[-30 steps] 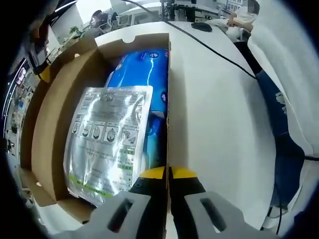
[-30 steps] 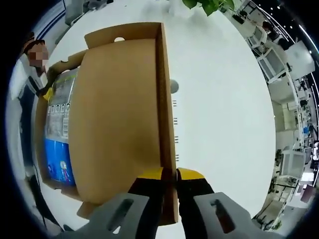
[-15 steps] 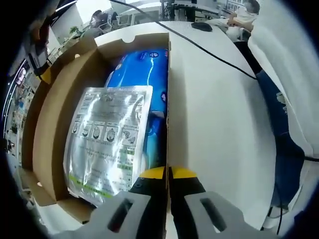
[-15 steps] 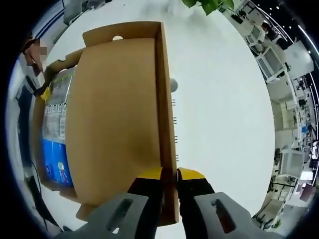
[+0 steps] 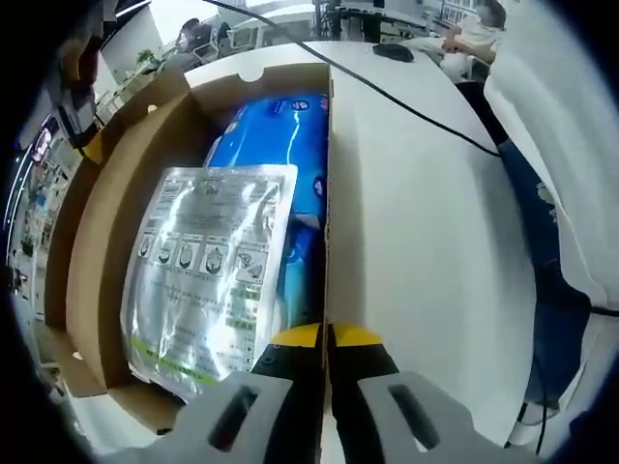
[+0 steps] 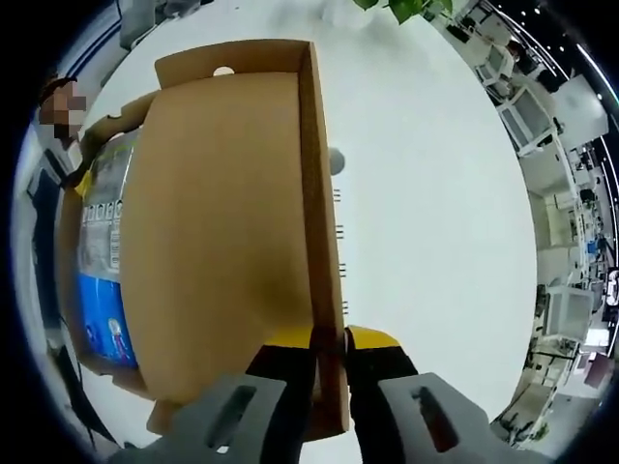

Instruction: Operate the shoe box by opening the lid, removing the specified soft item, and placing it in the target area until the item is outside and the box remains undamaged.

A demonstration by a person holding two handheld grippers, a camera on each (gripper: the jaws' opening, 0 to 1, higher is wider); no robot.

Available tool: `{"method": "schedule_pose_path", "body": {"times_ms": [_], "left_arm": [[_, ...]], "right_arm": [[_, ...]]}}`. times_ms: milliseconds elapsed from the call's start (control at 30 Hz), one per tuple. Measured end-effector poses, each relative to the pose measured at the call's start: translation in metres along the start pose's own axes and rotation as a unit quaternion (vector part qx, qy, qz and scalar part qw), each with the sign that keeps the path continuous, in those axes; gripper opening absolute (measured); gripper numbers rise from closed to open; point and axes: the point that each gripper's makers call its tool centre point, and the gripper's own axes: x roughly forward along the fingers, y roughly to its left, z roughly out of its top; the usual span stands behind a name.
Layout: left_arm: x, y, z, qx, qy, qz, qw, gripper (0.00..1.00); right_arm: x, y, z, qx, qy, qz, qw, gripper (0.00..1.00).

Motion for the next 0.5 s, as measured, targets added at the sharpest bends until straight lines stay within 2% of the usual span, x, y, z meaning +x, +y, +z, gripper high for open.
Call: {"method": "schedule_pose_path", "body": {"times_ms": [500], "left_arm": [[0.0002, 0.0002, -0.0005, 0.004, 0.001, -0.001, 1.0, 0.01]], "right_arm": [[0.0052, 0.0072, 0.0006, -0.006, 0.005, 0.01, 0.9999, 0.1]]}}
